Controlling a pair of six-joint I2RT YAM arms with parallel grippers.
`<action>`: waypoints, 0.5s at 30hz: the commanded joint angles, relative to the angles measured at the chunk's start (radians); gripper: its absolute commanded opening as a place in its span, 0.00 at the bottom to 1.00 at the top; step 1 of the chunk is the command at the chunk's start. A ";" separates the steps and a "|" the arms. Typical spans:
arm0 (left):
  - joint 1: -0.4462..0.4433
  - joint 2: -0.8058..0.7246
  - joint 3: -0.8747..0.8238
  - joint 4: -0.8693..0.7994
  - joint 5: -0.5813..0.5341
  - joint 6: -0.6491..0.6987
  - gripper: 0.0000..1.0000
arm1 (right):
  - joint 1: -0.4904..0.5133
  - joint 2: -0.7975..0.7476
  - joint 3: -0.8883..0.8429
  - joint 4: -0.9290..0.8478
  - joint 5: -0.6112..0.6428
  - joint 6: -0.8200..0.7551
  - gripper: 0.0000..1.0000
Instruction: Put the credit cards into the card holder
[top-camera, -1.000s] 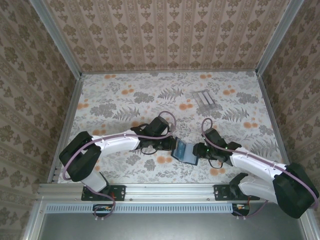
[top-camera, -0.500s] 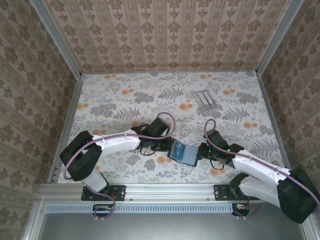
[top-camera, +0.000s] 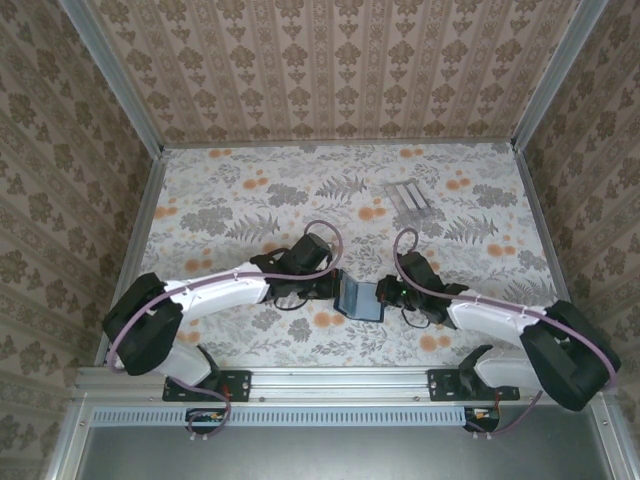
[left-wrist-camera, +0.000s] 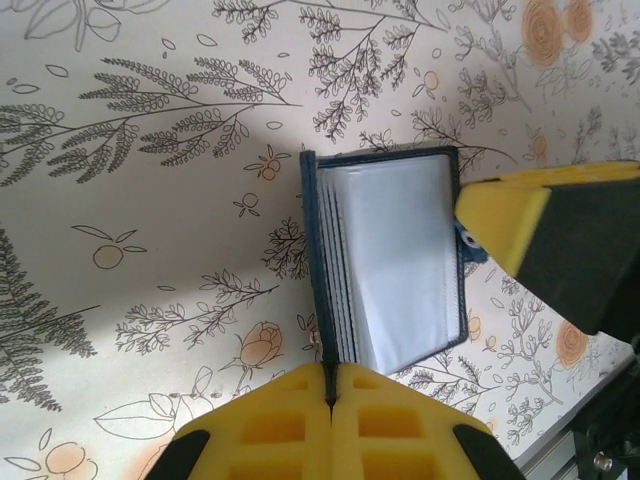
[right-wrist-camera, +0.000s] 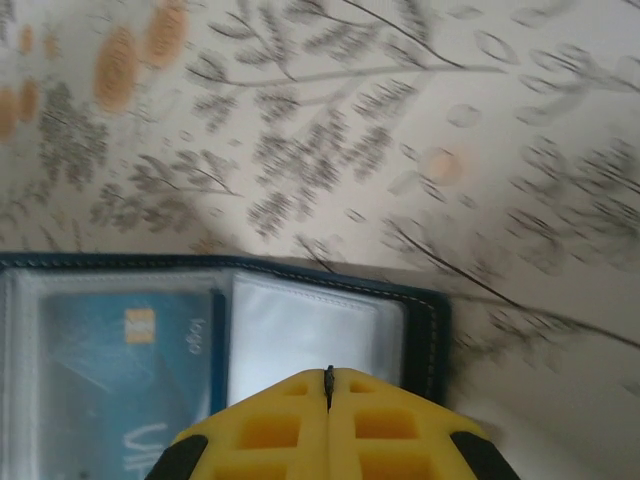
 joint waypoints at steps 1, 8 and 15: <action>0.016 -0.039 -0.028 0.060 -0.015 -0.039 0.01 | 0.017 0.063 0.057 0.189 -0.040 0.040 0.00; 0.025 0.116 0.047 0.195 0.060 -0.042 0.10 | -0.018 0.012 0.011 0.179 0.005 0.072 0.00; 0.012 0.319 0.161 0.307 0.183 -0.075 0.22 | -0.124 -0.104 -0.096 0.136 -0.022 0.065 0.00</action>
